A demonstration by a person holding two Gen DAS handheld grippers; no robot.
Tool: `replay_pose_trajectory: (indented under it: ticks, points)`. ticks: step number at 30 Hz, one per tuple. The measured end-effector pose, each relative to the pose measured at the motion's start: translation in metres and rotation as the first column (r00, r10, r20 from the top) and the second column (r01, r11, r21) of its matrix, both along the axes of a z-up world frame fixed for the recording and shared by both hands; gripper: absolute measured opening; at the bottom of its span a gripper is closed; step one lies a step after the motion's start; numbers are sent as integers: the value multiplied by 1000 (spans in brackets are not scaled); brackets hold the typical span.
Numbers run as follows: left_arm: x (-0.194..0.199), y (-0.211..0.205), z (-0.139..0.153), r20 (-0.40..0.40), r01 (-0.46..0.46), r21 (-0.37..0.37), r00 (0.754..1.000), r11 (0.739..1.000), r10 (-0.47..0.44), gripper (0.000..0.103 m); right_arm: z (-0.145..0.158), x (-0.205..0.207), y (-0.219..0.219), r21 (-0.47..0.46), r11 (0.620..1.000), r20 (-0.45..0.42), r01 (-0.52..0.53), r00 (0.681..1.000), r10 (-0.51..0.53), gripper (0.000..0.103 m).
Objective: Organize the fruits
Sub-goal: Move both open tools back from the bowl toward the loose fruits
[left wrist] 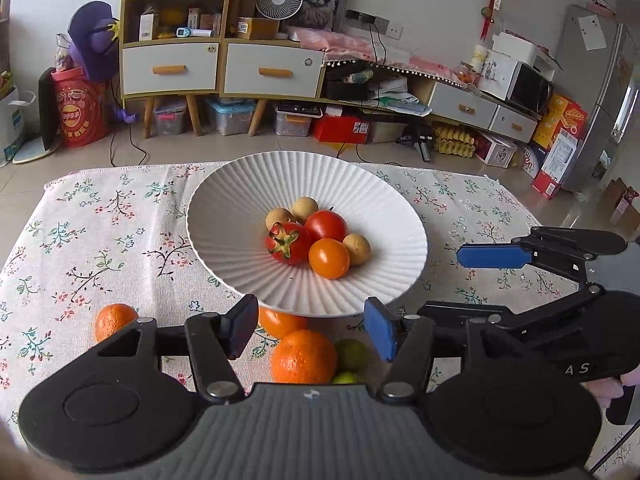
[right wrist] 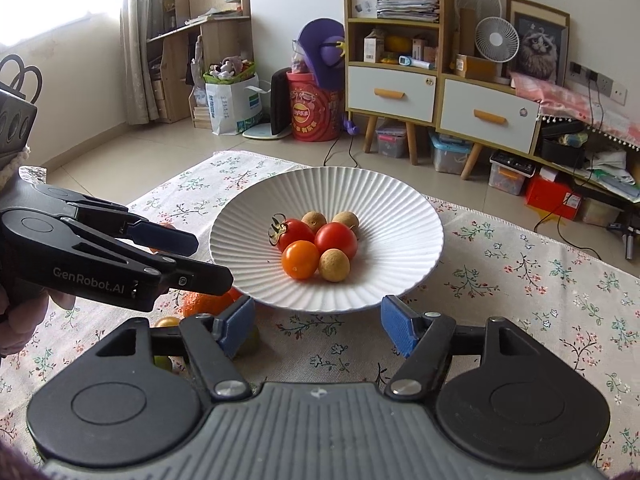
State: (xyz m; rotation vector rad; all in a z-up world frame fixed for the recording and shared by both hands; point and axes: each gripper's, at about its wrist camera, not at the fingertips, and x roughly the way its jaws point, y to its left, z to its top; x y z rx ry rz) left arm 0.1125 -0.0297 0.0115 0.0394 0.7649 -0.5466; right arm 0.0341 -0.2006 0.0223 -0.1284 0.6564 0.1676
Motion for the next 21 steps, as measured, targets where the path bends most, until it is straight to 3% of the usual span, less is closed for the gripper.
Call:
replay_pose_trajectory:
  ticks: [4,8,12,17,21]
  points:
    - [-5,5,1,-3,-4,7,1000,1000,4,66,0,-6,0,0,1000,-6,9,1000,-9,74]
    - [-11,13,3,-3,-20,-2,1000,1000,20,81,1,-14,0,5,1000,-4,21,1000,-20,80]
    - [-15,21,3,-5,-34,-3,999,999,34,86,0,-21,-3,31,998,-6,55,998,-55,84]
    - [-20,30,0,-16,-55,8,998,998,55,93,-1,-31,-5,38,994,3,104,995,-104,97]
    - [-26,40,0,-21,-77,12,997,997,77,96,-3,-35,-5,50,989,0,139,990,-139,98]
